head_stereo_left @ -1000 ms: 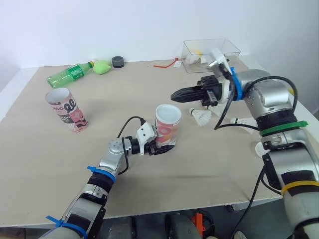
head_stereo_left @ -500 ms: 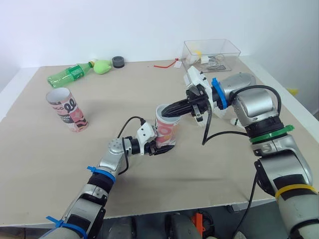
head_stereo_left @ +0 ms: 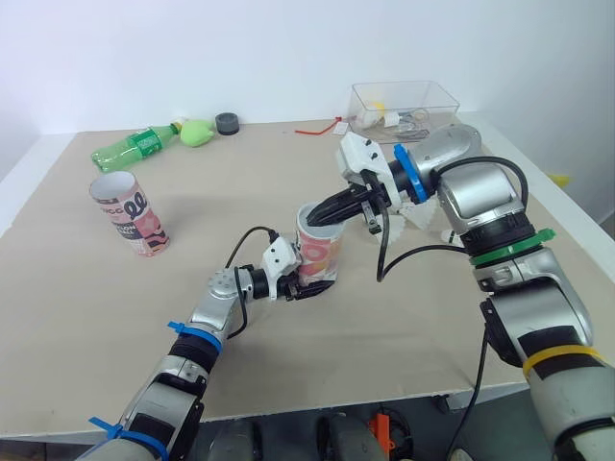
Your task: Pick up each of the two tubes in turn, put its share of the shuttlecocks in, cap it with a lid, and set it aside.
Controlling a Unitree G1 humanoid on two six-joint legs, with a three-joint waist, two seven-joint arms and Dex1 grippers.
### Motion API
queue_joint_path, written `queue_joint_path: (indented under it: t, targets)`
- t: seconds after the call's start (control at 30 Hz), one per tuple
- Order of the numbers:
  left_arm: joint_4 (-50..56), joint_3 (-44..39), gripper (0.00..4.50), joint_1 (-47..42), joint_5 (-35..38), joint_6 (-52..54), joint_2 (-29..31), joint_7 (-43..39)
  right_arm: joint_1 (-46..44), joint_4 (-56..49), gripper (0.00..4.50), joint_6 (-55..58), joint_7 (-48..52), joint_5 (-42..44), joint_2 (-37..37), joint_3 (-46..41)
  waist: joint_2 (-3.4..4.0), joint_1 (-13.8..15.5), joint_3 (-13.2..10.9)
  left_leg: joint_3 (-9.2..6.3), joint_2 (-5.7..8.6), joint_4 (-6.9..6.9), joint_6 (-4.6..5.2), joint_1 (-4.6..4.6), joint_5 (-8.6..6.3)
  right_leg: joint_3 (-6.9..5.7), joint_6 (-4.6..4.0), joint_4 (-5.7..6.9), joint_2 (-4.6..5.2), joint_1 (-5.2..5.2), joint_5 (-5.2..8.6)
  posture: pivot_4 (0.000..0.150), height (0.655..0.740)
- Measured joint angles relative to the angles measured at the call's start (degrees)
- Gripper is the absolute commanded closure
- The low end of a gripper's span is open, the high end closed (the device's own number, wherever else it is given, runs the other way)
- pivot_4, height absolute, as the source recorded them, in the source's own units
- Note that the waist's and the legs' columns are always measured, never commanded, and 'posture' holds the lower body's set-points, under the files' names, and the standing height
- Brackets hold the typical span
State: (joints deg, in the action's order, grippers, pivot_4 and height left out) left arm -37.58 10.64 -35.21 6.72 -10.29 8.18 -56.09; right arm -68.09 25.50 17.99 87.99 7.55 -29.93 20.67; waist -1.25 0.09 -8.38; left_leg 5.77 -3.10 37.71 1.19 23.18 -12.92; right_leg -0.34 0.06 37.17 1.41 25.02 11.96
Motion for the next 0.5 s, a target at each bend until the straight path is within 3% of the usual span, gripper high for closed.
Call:
queue_joint_path:
  t: [0.5]
  targets:
    - [-0.83,-0.18,1.47,0.65,-0.02,-0.18,-0.18,0.84,-1.82,1.83,4.48,3.09,0.94,-4.45,2.33,1.69,-0.13,0.00,1.21,0.02,-0.20,-0.14,-0.08,-0.22,-0.05,-0.03,-0.53,0.01,-0.13,-0.09,0.28,0.150,0.7400]
